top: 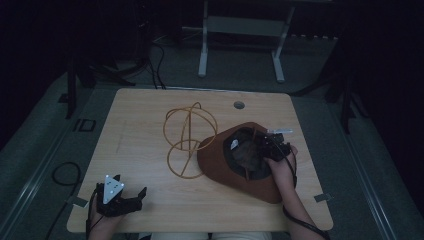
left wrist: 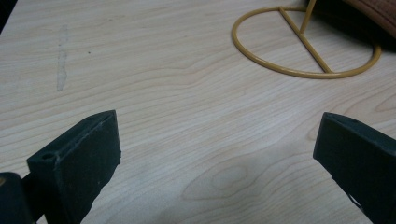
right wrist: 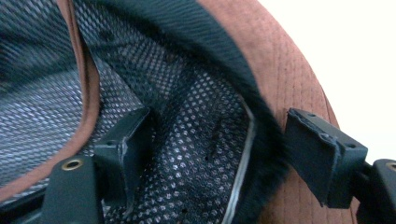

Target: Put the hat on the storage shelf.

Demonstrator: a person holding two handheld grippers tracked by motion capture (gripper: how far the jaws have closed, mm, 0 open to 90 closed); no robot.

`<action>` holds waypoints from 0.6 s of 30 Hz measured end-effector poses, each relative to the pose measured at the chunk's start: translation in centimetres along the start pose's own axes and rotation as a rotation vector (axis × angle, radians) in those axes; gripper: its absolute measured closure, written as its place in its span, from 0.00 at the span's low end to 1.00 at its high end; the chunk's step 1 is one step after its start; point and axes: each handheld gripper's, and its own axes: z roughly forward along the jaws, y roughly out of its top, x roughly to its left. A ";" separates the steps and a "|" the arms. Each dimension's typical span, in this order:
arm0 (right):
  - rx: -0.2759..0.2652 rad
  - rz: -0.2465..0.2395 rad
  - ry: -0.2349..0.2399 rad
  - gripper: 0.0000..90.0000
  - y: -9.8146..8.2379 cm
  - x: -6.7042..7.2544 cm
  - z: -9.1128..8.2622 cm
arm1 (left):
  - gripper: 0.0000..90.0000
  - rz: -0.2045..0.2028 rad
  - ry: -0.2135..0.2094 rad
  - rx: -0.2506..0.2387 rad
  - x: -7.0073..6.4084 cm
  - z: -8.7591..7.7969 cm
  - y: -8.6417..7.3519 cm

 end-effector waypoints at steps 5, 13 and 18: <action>0.007 -0.068 -0.088 0.35 -0.2 1.0 0.3 | 0.02 -0.004 0.003 -0.003 0.0 0.0 0.0; 0.004 -0.033 -0.137 0.85 -0.1 0.0 -0.1 | 0.02 -0.009 0.005 0.001 0.1 -0.1 0.0; -0.033 0.003 -0.105 0.93 0.1 -0.8 -0.9 | 0.02 -0.032 -0.008 0.006 0.2 -0.1 0.1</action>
